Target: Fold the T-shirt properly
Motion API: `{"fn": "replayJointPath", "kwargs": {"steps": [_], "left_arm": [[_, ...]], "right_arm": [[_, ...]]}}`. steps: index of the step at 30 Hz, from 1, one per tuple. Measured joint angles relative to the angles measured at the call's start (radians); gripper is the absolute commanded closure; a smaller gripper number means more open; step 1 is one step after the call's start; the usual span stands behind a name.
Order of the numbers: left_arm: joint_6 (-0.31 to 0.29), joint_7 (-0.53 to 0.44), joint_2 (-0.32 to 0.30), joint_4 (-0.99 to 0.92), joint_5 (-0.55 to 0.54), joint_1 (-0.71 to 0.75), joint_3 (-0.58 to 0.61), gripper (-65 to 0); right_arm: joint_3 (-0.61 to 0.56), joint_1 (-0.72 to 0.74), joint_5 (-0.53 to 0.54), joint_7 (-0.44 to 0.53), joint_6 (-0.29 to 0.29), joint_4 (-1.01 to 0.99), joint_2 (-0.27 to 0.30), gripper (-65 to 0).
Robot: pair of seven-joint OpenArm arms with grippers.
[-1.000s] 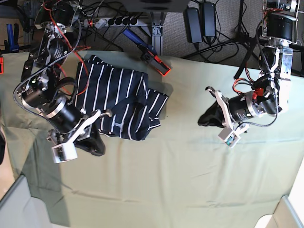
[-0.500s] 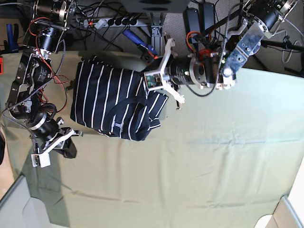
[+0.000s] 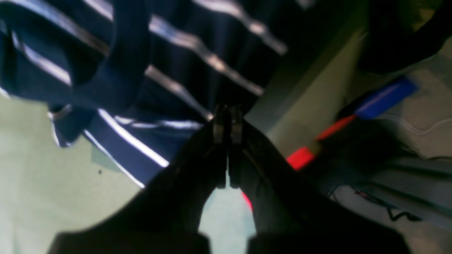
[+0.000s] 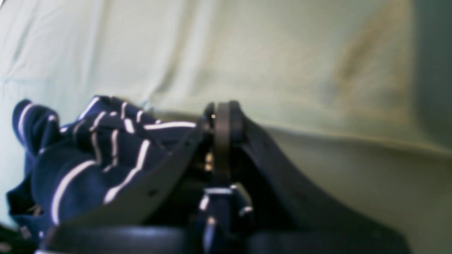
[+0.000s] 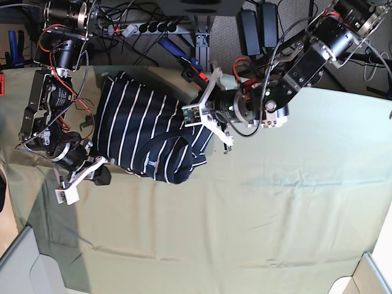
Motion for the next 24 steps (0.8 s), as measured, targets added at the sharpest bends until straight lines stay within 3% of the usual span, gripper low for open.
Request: {"fn": "replayJointPath", "kwargs": {"steps": [6, 11, 16, 24], "left_arm": [[0.002, -0.016, 0.023, -0.114, -0.014, -0.061, 0.001, 0.0], [-0.001, -0.052, 0.022, -0.191, -0.039, -0.105, 0.003, 0.0], [-0.012, -0.087, 0.006, -0.237, -0.037, -0.140, 0.005, 0.0], [-0.008, -0.014, -0.032, -0.259, 0.038, -0.261, 0.005, 0.0]], "right_arm": [[-0.069, 0.000, 0.005, -0.106, 0.000, 0.000, -0.001, 0.0], [-0.069, -0.026, 0.046, -0.117, 0.000, 0.002, 0.017, 0.0], [-0.069, -0.093, 0.152, -0.146, 0.000, 0.011, 0.040, 0.0], [-0.069, -0.224, 0.224, -0.160, 0.000, 0.105, 0.044, 0.0]]}}
